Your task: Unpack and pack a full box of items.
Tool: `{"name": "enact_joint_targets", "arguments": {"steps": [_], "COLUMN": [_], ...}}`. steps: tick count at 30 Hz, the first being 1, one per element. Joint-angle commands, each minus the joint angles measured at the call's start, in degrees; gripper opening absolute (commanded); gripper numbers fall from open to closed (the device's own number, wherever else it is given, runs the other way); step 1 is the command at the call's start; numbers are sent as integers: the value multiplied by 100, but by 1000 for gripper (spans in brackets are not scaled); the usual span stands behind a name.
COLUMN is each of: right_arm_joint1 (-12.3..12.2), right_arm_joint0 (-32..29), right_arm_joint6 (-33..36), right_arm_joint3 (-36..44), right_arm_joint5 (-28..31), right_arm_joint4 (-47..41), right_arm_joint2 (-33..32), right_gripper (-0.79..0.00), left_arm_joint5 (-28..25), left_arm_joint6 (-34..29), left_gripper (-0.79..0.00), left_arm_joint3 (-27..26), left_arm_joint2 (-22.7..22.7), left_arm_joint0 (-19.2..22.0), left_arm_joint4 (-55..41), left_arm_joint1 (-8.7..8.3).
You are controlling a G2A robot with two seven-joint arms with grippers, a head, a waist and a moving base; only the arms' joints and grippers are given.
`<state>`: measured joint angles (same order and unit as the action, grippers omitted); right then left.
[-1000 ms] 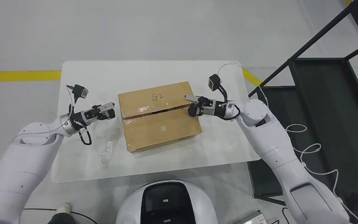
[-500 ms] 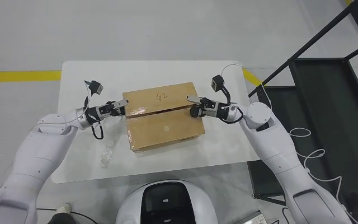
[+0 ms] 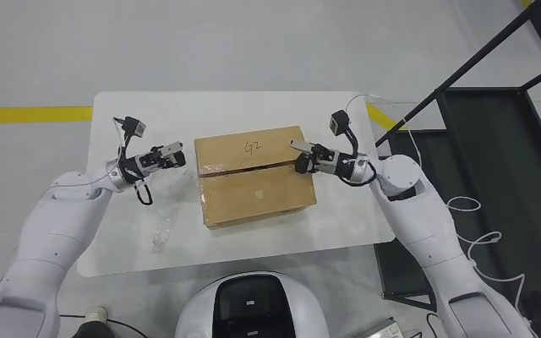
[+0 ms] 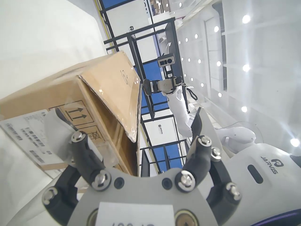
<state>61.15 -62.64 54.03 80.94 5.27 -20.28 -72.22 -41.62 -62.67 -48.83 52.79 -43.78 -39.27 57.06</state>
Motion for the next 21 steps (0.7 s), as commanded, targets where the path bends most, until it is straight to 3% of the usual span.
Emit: {"name": "enact_joint_targets", "arguments": {"steps": [1,6,10,15,21], "right_arm_joint1": [5,40,81,134,176], "right_arm_joint0": [118,436,636,824,948], "right_arm_joint6": [12,170,200,250,277], "right_arm_joint3": [-178,-701,-1028,-1259,-1428], "right_arm_joint5": [-25,-118,-113,-81,8], "right_arm_joint4": [45,140,220,308,335], "right_arm_joint2": [22,208,378,595,727], "right_gripper": [0,0,0,0,0], "left_arm_joint5": [-16,91,210,308,415], "left_arm_joint6": [17,-90,-209,-307,-326], "left_gripper": [0,0,0,0,0], "left_arm_joint3": [-227,-1036,-1652,-2190,-2520], "left_arm_joint2": [354,1210,1788,2307,2638], "left_arm_joint0": [-267,-1085,-1695,-2261,-2692], "left_arm_joint4": [-54,-120,-141,-94,-137], "left_arm_joint1": [-168,-553,-763,-910,-971]}}
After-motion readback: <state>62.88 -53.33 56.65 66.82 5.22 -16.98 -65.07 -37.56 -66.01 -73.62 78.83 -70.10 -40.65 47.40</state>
